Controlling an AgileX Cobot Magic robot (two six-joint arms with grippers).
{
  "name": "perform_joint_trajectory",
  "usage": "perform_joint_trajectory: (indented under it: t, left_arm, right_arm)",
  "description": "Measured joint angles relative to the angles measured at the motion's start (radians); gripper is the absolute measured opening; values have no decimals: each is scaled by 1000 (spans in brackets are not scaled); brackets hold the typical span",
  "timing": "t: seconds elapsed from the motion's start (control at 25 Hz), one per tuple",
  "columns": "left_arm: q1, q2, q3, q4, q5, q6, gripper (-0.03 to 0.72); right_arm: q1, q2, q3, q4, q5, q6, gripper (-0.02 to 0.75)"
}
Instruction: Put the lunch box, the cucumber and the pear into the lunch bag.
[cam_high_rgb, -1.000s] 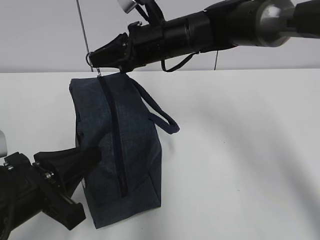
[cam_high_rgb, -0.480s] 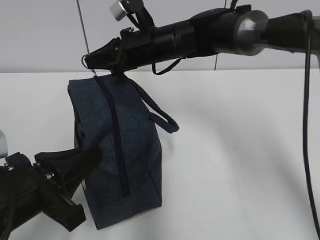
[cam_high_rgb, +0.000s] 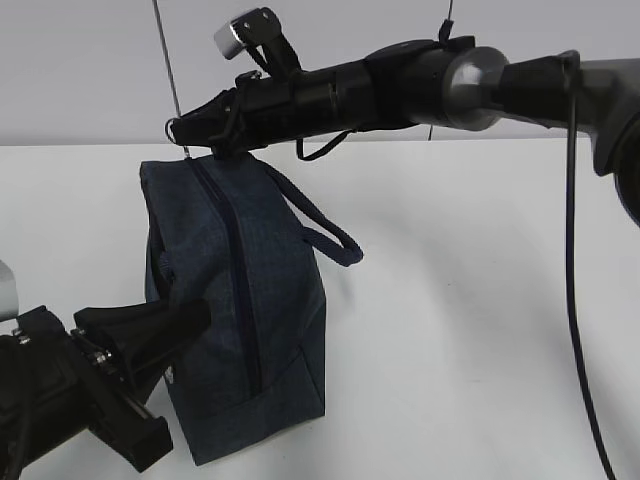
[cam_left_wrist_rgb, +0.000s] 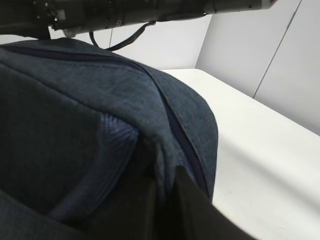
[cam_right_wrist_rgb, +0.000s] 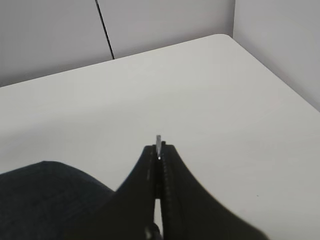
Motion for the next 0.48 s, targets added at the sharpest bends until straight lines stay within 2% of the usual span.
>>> perform_joint_trajectory:
  t: [0.28, 0.48]
  left_arm:
    - [0, 0, 0, 2, 0, 0, 3]
    - [0, 0, 0, 13, 1, -2, 3]
  right_arm:
    - [1, 36, -31, 17, -6, 7, 0]
    - [14, 36, -32, -13, -36, 9, 0]
